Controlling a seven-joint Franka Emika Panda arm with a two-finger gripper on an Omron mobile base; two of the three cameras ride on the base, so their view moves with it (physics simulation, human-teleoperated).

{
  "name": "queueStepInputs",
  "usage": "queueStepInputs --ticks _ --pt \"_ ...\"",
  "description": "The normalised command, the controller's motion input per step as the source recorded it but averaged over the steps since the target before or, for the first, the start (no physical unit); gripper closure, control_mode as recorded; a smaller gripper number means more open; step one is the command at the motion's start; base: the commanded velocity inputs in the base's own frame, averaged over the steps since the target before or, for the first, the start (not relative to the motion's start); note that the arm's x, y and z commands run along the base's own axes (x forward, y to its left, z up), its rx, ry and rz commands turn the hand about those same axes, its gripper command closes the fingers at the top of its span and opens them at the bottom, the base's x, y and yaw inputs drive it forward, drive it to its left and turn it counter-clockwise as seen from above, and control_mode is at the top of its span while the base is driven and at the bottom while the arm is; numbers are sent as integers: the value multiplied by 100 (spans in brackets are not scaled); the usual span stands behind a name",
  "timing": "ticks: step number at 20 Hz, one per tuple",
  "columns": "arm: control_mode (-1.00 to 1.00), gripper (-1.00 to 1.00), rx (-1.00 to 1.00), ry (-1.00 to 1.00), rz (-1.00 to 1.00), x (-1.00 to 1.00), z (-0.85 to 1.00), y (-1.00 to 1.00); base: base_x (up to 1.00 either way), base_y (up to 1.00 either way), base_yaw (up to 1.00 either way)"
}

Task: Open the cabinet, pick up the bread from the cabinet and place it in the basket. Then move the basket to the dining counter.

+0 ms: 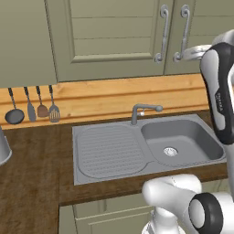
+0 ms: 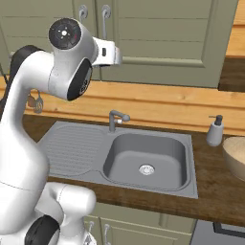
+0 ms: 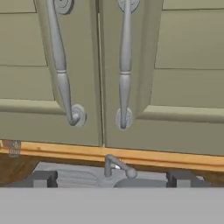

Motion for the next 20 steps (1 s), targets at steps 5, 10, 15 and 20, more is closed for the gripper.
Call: queueStepInputs --ticks 5,10,15,20 --pt "-100 -100 0 -19 -4 35 57 0 0 0 0" --pt "-100 -100 0 0 -7 47 15 0 0 0 0" --pt "-100 -100 0 2 -1 60 0 -2 0 0 0" --pt "-100 -100 0 0 0 57 0 -10 0 0 0"
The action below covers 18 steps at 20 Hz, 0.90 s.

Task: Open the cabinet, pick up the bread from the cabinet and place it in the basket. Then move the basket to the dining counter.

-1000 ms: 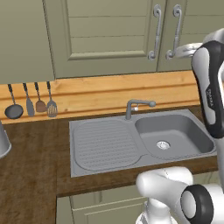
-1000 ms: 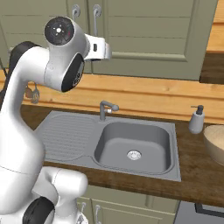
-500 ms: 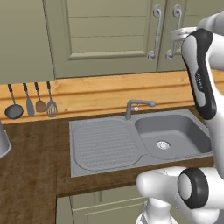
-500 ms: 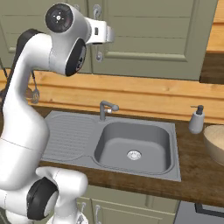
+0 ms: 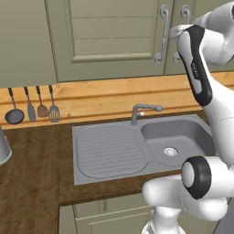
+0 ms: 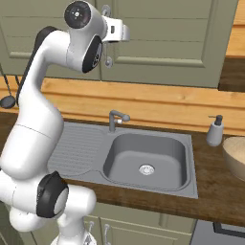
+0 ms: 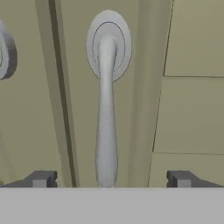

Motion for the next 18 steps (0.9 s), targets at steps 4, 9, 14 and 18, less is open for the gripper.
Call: queueStepInputs --ticks 4,9,14,18 --pt "-100 100 0 -3 0 49 -7 -2 0 0 0" --pt "-100 100 0 -8 0 37 -23 0 0 0 0" --pt "-100 100 0 0 0 39 -27 -5 0 0 0" --pt "-100 100 0 6 0 26 -35 -65 0 0 0"
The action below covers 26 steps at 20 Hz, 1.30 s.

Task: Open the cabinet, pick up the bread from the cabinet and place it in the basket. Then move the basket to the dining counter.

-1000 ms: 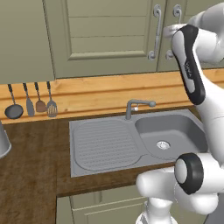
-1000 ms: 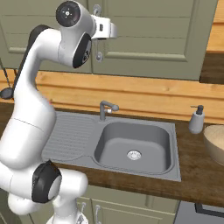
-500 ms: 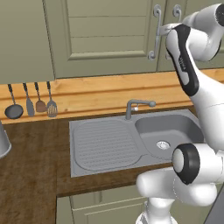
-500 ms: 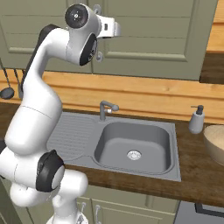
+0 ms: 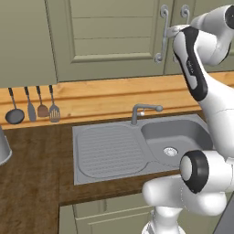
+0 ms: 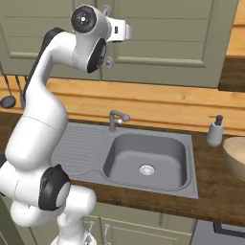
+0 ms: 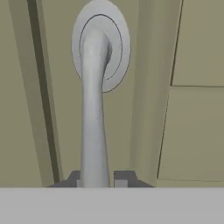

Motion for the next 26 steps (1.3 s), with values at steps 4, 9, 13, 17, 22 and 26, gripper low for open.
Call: queueStepInputs --ticks 4,9,13,17,22,26 --pt "-100 100 0 -5 0 -12 -38 -100 0 0 0" --pt "-100 100 2 -15 0 -38 -33 -100 0 0 0" --pt "-100 100 1 -11 0 -52 -9 -100 0 0 0" --pt "-100 100 0 -6 0 -58 0 -100 0 0 0" --pt "-100 100 0 -1 0 -59 0 -100 0 0 0" --pt "-100 100 0 0 0 -53 -7 -100 0 0 0"
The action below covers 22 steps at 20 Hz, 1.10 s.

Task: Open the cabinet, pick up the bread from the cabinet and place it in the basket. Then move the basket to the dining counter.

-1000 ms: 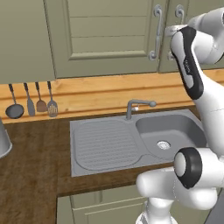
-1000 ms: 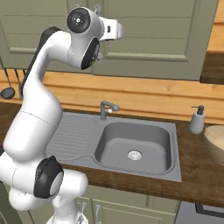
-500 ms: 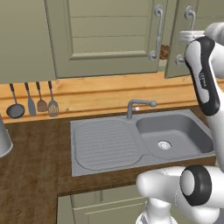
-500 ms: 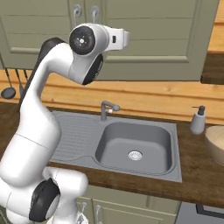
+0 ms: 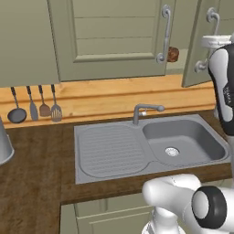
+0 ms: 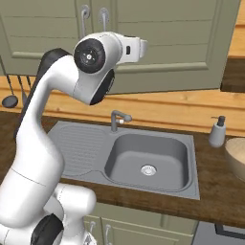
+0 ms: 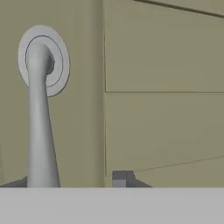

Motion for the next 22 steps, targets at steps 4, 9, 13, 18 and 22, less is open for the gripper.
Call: queueStepInputs --ticks 4,9,13,18,22 --pt "-100 100 0 0 0 -46 -22 -100 0 0 0" --pt "-100 100 1 -12 0 -18 -51 -100 0 0 0" --pt "-100 100 0 -6 -1 -24 -37 -100 0 0 0" --pt "-100 100 0 0 -3 -28 -24 -100 0 0 0" --pt "-100 100 0 0 -3 -28 -14 -100 0 0 0"
